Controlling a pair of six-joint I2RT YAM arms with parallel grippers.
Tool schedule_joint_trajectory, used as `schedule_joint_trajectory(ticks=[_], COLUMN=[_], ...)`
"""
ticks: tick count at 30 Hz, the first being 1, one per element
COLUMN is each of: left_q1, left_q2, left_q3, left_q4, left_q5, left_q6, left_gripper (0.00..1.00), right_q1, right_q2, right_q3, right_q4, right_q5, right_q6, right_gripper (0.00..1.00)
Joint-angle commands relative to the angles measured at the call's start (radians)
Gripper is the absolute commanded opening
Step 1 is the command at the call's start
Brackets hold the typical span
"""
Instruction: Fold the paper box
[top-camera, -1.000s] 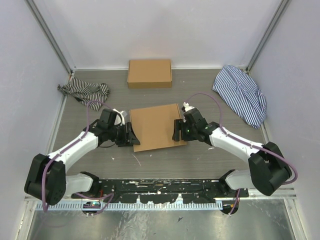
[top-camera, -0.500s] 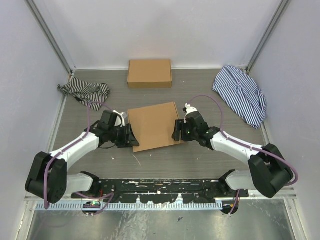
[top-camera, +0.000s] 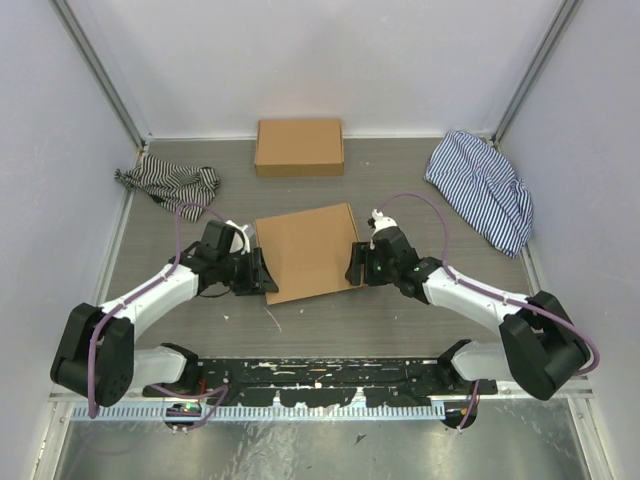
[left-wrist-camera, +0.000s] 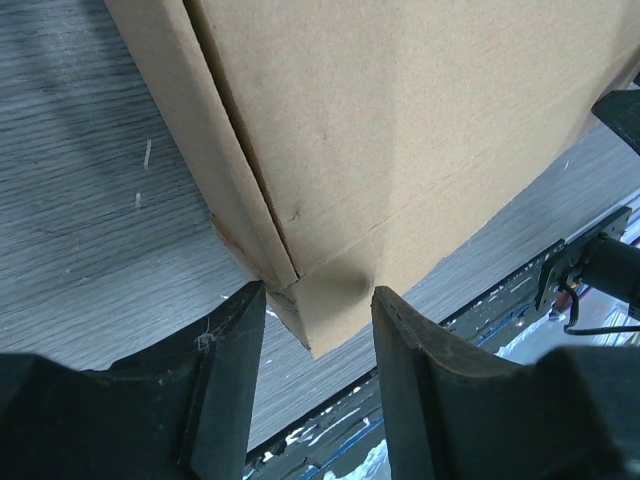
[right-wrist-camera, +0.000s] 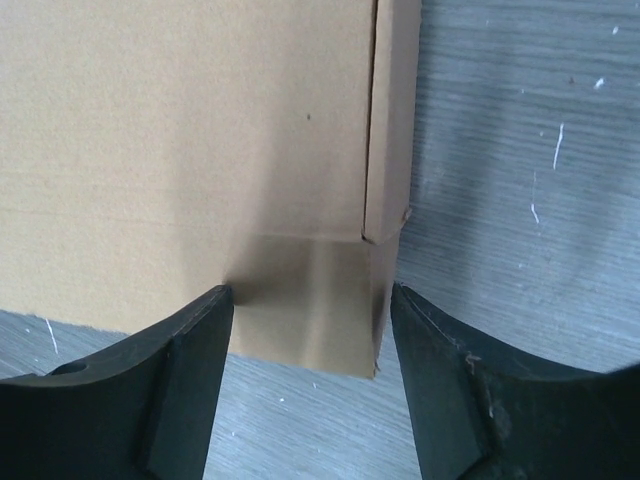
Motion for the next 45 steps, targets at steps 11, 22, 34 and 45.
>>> schedule_joint_trajectory(ticks=[11, 22, 34, 45], left_q1=[-0.004, -0.004, -0.004, -0.004], left_q2=[0.004, -0.039, -0.069, -0.025], left_q3=[-0.013, 0.014, 0.022, 0.022], left_q4=[0.032, 0.018, 0.019, -0.025], left_q5=[0.001, 0.133, 0.202, 0.096], left_q6=[0.007, -0.061, -0.105, -0.038], left_gripper=[0.50, 0.51, 0.51, 0.51], right_q1=[0.007, 0.008, 0.008, 0.008], right_q2=[-0.069, -0.146, -0.205, -0.138], right_q3=[-0.058, -0.002, 0.085, 0.022], right_q4=[-0.048, -0.101, -0.221, -0.137], right_q5=[-0.008, -0.116, -0.146, -0.132], right_q6=[0.000, 0.013, -0.006, -0.019], right_gripper=[0.46, 0.48, 0.54, 0.52])
